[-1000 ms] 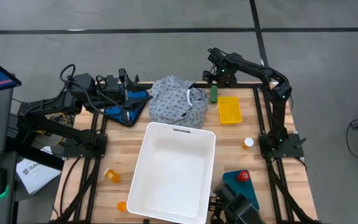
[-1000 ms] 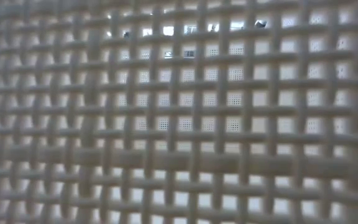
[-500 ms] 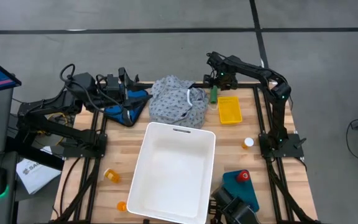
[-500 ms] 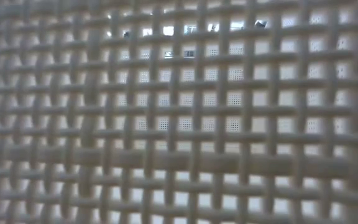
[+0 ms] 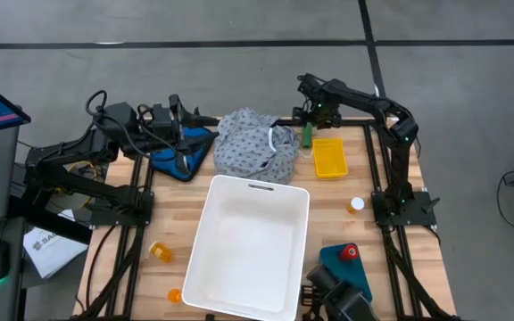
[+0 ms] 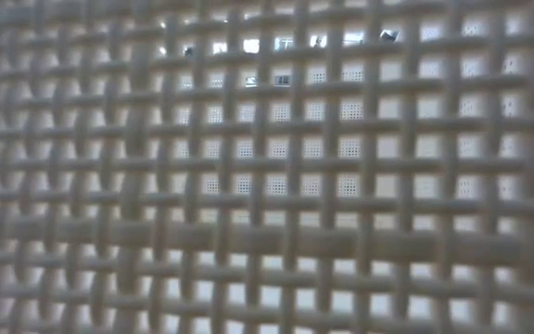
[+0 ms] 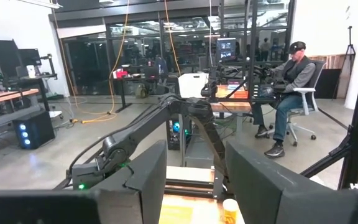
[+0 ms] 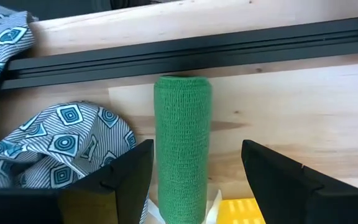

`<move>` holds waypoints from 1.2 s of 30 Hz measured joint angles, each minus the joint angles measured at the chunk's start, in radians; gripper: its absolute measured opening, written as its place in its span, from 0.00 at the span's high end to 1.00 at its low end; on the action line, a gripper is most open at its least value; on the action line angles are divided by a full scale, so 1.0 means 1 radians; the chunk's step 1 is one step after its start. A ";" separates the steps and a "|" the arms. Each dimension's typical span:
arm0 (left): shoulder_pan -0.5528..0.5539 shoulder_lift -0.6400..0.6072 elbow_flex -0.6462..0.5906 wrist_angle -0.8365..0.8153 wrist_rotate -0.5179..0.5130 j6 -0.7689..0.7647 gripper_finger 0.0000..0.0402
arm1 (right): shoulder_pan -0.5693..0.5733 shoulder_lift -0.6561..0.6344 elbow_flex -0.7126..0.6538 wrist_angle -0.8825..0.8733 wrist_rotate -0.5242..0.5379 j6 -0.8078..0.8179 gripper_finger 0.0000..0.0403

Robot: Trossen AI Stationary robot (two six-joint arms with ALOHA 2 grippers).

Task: Pick & place medical supplies in basket/bin
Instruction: Put the green bandage into the blue bin

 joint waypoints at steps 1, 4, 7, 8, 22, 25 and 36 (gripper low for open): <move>0.000 0.000 0.000 0.000 0.000 0.000 0.61 | -0.005 0.000 0.000 0.000 -0.010 -0.005 0.40; 0.000 0.000 0.000 0.000 0.000 -0.001 0.61 | -0.022 0.000 0.000 -0.003 -0.021 -0.033 0.40; 0.000 0.000 0.000 0.000 0.000 -0.001 0.61 | -0.037 0.000 0.000 0.005 -0.010 -0.052 0.40; 0.000 0.000 0.000 0.000 0.000 -0.005 0.61 | -0.041 0.000 0.000 0.010 -0.001 -0.056 0.40; 0.000 0.000 0.000 0.000 0.000 -0.009 0.61 | -0.022 -0.001 0.002 -0.006 -0.029 -0.071 0.40; 0.000 0.000 0.000 0.000 0.000 -0.009 0.61 | 0.006 -0.001 0.016 -0.014 -0.022 -0.071 0.40; 0.000 0.000 0.000 0.000 0.000 -0.009 0.61 | 0.077 -0.003 0.089 0.033 -0.012 0.006 0.40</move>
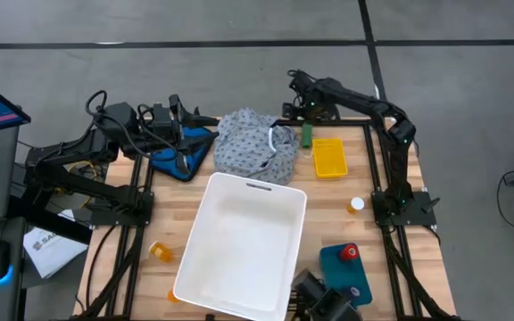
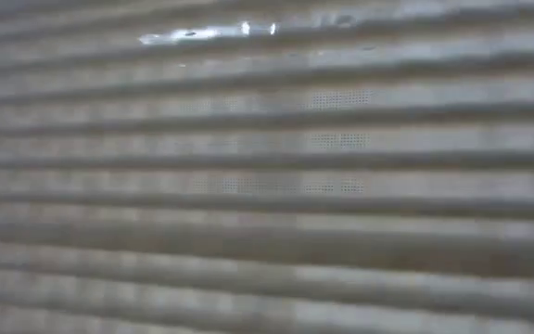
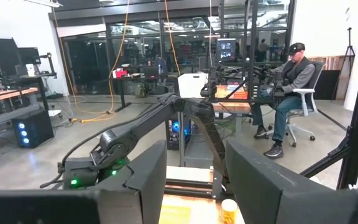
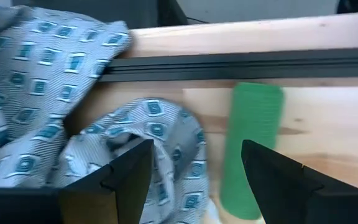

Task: Pick & place medical supplies in basket/bin
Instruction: Put the green bandage into the blue bin

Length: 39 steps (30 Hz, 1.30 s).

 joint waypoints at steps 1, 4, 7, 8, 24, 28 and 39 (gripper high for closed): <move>0.000 0.000 0.000 0.000 0.000 0.000 0.61 | 0.007 0.000 0.000 0.011 0.001 0.004 0.40; 0.000 0.000 0.000 0.000 0.000 0.000 0.61 | 0.026 0.000 -0.004 0.036 0.000 0.039 0.40; 0.000 0.000 0.000 0.000 0.000 0.000 0.61 | 0.040 0.000 -0.027 0.066 -0.003 0.069 0.40; 0.000 0.000 0.000 0.000 0.000 0.000 0.61 | 0.042 0.000 -0.037 0.078 -0.006 0.080 0.40; 0.000 0.000 0.000 0.000 0.000 -0.022 0.61 | 0.050 0.000 -0.179 0.205 0.070 0.135 0.40; 0.000 0.000 0.000 0.000 0.000 -0.022 0.61 | 0.073 -0.001 -0.157 0.173 0.172 0.133 0.41; 0.000 0.000 0.000 0.000 0.000 -0.023 0.61 | 0.088 0.001 -0.175 0.104 0.272 0.174 0.44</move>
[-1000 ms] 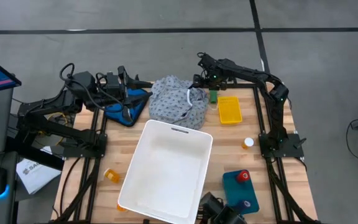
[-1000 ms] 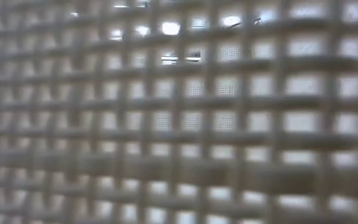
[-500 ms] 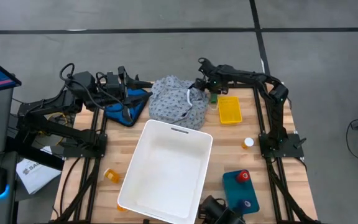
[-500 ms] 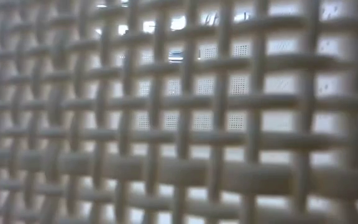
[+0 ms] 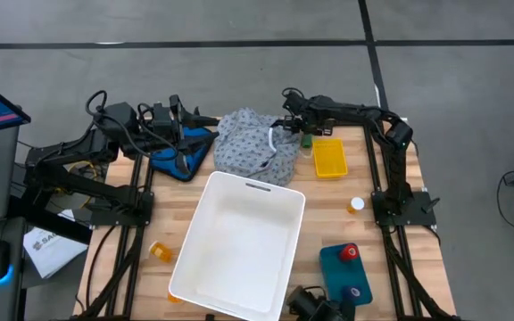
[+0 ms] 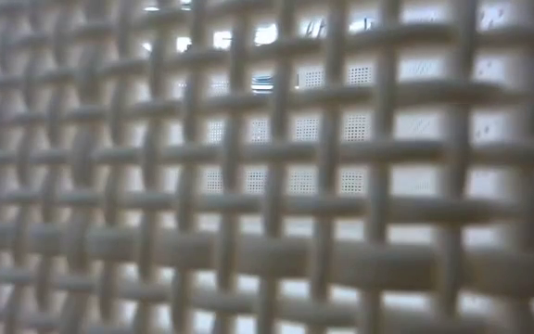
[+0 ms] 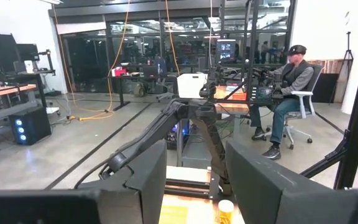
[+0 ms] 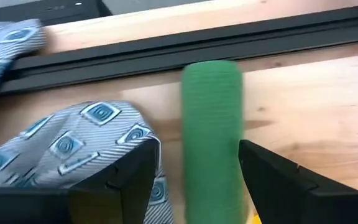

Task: Pick & place medical supplies in basket/bin
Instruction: Put the green bandage into the blue bin

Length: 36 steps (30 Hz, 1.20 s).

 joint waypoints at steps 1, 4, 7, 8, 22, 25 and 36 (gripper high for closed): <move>0.000 0.000 0.000 0.000 0.000 0.000 0.61 | -0.004 0.000 -0.006 0.000 -0.001 0.001 0.44; 0.000 0.000 0.000 0.000 0.000 0.000 0.61 | -0.014 0.001 -0.018 -0.005 0.001 0.004 0.45; 0.000 0.000 0.000 0.000 0.000 0.000 0.61 | -0.021 0.001 -0.019 -0.003 0.000 0.003 0.45; 0.000 0.000 0.000 0.000 0.000 0.000 0.61 | -0.022 0.001 -0.019 -0.003 0.000 0.004 0.45; 0.000 0.000 0.000 0.000 0.000 0.000 0.61 | -0.016 0.001 -0.019 -0.018 -0.003 0.011 0.48; 0.000 0.000 0.000 0.000 0.016 -0.001 0.61 | -0.015 0.001 -0.019 -0.018 -0.003 0.011 0.50; 0.000 0.000 0.000 0.000 0.023 -0.001 0.61 | -0.015 0.001 -0.019 -0.018 -0.015 0.011 0.63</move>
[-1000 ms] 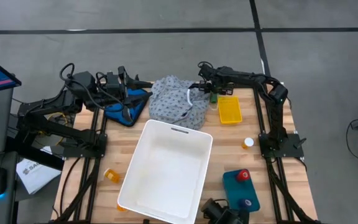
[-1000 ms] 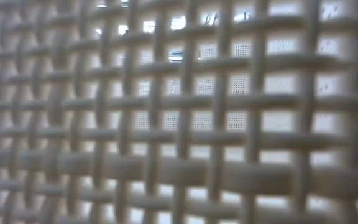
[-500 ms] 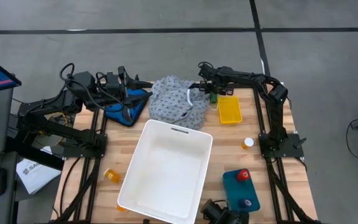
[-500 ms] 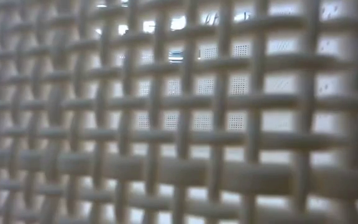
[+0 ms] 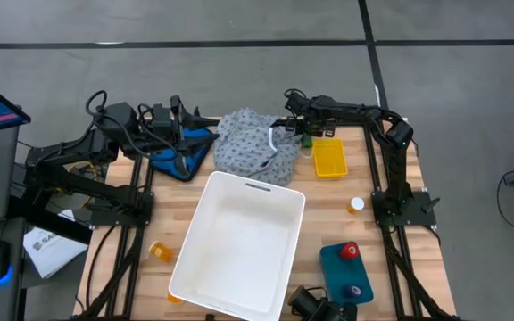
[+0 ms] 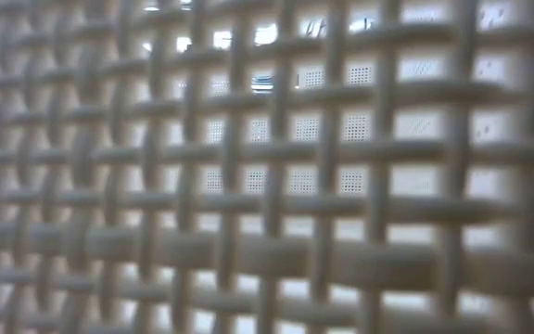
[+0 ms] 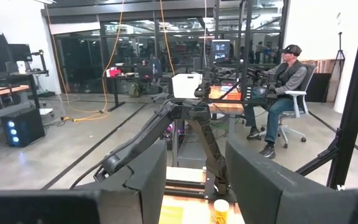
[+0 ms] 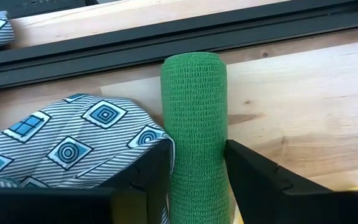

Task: Pick & place medical supplies in basket/bin
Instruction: Put the green bandage into the blue bin

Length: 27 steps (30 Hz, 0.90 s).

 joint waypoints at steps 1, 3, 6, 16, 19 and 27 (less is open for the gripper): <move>0.000 0.000 0.000 0.000 0.000 0.000 0.61 | 0.000 0.000 0.000 0.000 0.000 0.000 0.63; 0.000 0.000 0.000 0.000 0.000 0.000 0.61 | 0.000 0.000 0.000 0.000 -0.003 0.000 0.64; 0.000 0.000 0.000 0.000 0.000 0.000 0.61 | 0.000 0.000 0.000 0.000 -0.004 0.005 0.64; 0.000 0.000 0.000 -0.001 -0.001 -0.021 0.61 | 0.030 -0.027 0.001 0.053 0.067 0.031 0.64; 0.000 0.000 0.000 -0.001 -0.001 -0.022 0.61 | 0.030 -0.027 0.001 0.050 0.074 0.064 0.64; 0.000 0.000 0.000 -0.001 -0.001 -0.022 0.61 | 0.007 -0.015 0.000 0.001 0.061 0.134 0.60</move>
